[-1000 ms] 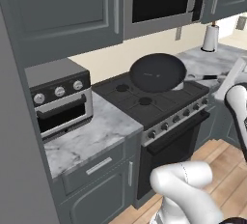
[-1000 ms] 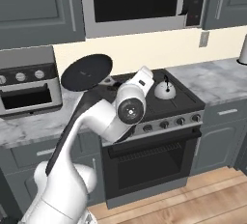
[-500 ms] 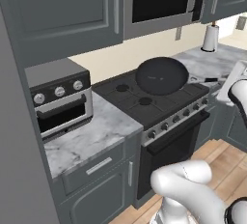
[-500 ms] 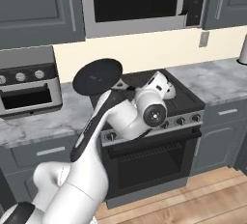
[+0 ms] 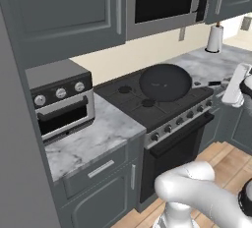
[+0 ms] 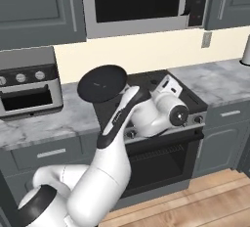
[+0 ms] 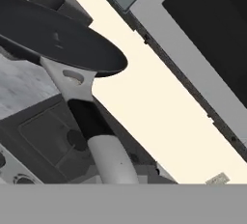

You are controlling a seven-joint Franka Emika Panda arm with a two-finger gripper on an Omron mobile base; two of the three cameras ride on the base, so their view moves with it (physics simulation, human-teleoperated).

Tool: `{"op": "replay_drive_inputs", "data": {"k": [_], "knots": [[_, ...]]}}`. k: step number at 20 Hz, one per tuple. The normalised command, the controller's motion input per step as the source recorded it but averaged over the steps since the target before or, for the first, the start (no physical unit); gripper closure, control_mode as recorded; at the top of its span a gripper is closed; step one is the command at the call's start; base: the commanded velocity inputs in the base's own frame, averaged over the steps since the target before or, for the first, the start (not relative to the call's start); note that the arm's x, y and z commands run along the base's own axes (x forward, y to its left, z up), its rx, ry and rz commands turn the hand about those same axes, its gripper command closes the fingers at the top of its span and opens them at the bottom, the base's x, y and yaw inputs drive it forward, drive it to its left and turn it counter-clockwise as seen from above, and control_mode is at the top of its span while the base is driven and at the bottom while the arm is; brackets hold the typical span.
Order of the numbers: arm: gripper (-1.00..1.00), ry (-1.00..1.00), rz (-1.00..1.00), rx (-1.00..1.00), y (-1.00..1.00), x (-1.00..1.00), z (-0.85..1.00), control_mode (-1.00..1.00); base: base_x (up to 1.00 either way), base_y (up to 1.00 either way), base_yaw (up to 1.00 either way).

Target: Pick the pan from the cabinet and place it on the stove. Then turn on the stove burner for the pan.

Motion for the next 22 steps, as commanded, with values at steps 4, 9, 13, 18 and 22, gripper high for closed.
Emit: {"op": "replay_drive_inputs", "data": {"k": [4,9,13,18,22], "knots": [[1.0,0.05,0.09,0.0,-0.04,0.41,-0.35,-1.0,0.0,0.0,0.0],[1.0,0.02,0.08,0.0,0.0,0.4,-0.33,-1.0,0.0,0.0,0.0],[1.0,0.06,0.06,0.0,-0.02,0.35,-0.32,-1.0,0.0,0.0,0.0],[1.0,0.16,0.0,0.0,-0.11,0.29,-0.29,-1.0,0.0,0.0,0.0],[1.0,0.18,0.0,0.02,-0.17,0.32,-0.27,-1.0,0.0,0.0,0.0]]}}
